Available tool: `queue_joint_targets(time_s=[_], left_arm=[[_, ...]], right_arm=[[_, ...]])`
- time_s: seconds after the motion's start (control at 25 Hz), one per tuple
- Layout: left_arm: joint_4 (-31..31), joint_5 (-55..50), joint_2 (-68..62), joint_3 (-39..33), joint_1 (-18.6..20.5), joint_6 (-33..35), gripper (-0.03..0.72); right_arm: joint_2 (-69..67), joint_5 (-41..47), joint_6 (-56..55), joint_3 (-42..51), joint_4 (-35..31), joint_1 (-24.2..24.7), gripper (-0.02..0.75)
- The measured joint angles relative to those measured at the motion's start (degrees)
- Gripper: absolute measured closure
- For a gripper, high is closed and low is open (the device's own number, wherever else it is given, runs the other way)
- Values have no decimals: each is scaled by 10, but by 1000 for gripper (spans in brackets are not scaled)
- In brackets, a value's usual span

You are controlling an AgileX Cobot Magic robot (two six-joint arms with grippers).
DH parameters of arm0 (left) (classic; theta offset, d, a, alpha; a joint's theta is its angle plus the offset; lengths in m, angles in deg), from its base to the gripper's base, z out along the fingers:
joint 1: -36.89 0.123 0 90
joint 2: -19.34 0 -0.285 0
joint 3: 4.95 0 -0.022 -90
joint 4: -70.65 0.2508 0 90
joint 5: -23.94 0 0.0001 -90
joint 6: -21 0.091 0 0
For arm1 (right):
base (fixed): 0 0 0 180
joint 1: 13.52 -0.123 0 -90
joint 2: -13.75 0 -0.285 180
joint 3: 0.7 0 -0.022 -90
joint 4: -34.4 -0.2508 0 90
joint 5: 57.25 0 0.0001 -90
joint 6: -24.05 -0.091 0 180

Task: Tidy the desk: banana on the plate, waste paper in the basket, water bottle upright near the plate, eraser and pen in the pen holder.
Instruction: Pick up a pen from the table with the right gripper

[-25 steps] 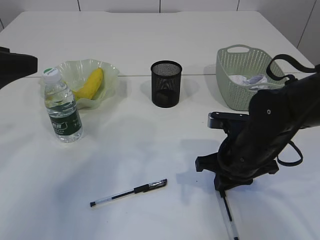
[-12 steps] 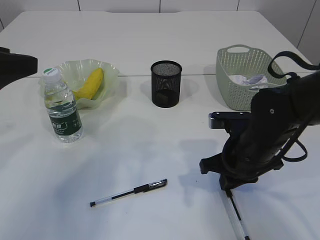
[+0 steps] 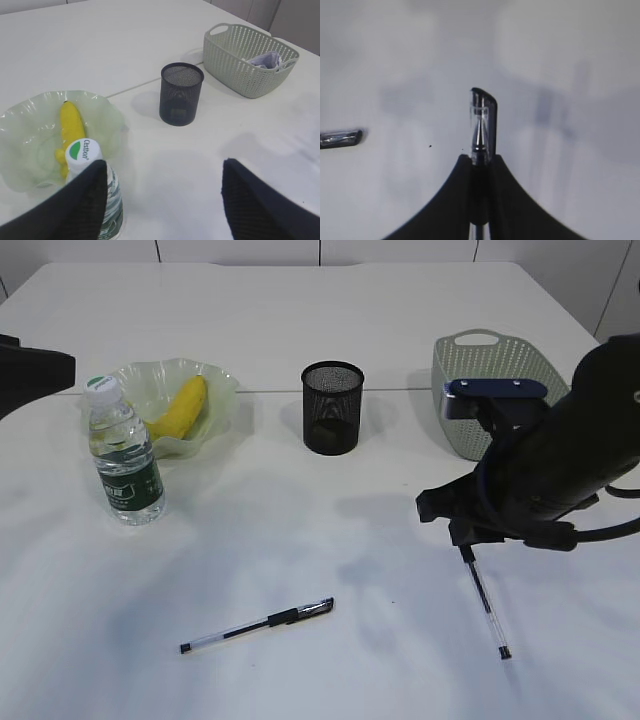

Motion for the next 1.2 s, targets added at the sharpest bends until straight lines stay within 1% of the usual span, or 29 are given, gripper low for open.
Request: queue_joint_targets(time_s=[0.16,0.6,0.8,1.2], left_arm=[[0,0,0,0,0,0,181],[0,2,0,0,0,0,181],[3,2,0,0,0,0,181],[10,2,0,0,0,0,181]], right_arm=[[25,3,1,0,6,0,703],[25,2,1,1,15,0,705],[34,-27,1,1,24,0,706],[67,-138,1,1,56,0,706]])
